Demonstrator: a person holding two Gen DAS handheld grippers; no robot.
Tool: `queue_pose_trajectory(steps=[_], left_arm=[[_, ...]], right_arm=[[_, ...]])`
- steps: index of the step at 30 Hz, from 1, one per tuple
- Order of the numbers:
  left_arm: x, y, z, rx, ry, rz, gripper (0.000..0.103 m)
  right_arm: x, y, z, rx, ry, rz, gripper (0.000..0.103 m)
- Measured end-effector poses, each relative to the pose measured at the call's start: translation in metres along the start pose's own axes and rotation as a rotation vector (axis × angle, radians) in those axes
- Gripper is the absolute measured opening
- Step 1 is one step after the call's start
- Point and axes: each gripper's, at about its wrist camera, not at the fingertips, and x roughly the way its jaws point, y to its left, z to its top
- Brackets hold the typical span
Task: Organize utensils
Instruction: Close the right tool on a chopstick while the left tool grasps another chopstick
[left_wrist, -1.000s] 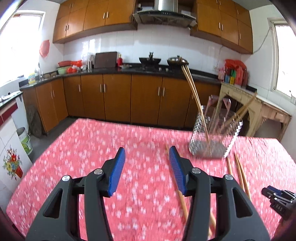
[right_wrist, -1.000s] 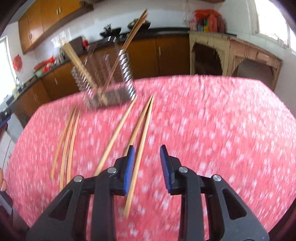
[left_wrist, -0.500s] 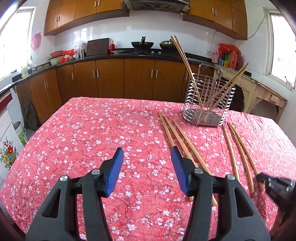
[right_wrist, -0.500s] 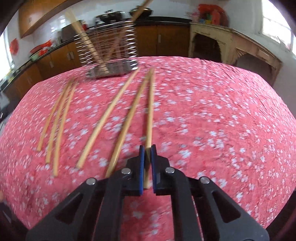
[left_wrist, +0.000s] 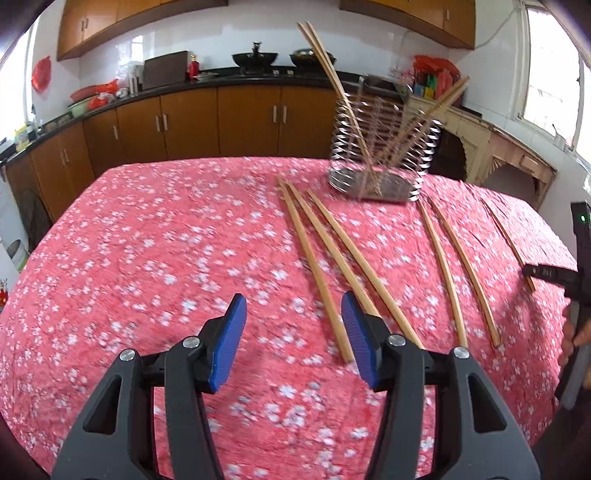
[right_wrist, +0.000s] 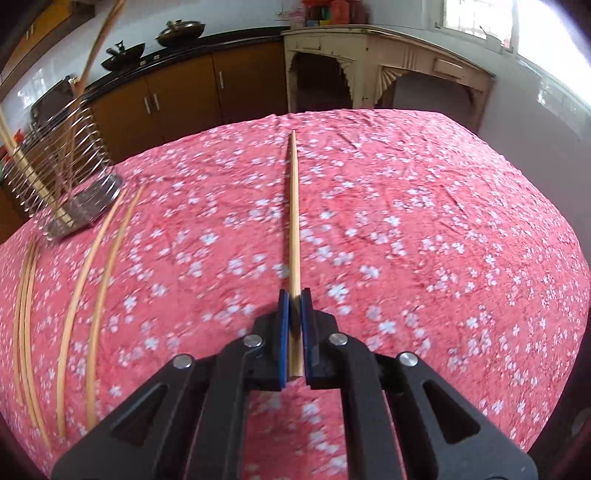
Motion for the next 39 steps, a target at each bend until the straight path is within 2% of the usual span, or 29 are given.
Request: queue_pose_trajectory(steps=[3, 12, 14, 17, 24, 28, 34, 39], left_arm=[[0.006, -0.008, -0.002, 0.011, 0.028, -0.018, 0.054], [0.021, -0.017, -0.005, -0.015, 0.101, -0.035, 0.042], [0.025, -0.022, -0.005, -0.001, 0.117, -0.023, 0.023], [0.032, -0.022, -0.004, -0.005, 0.146, 0.007, 0.008], [0.045, 0.015, 0.013, -0.071, 0.178, 0.062, 0.007], [0.057, 0.04, 0.025, -0.062, 0.196, 0.111, 0.007], [0.067, 0.053, 0.036, 0.028, 0.209, 0.098, 0.007], [0.066, 0.059, 0.033, 0.008, 0.181, 0.078, 0.009]], right_arm=[[0.0, 0.003, -0.002, -0.021, -0.013, -0.014, 0.008], [0.002, 0.002, 0.001, -0.008, -0.012, -0.001, 0.008], [0.002, 0.002, 0.001, -0.007, -0.012, 0.001, 0.008], [0.002, 0.002, 0.001, -0.005, -0.012, 0.002, 0.008], [0.002, 0.0, 0.001, -0.001, -0.012, 0.007, 0.008], [0.003, 0.0, 0.002, -0.002, -0.012, 0.009, 0.008], [0.003, -0.001, 0.004, 0.002, -0.012, 0.015, 0.008], [0.004, 0.0, 0.004, -0.003, -0.012, 0.006, 0.008]])
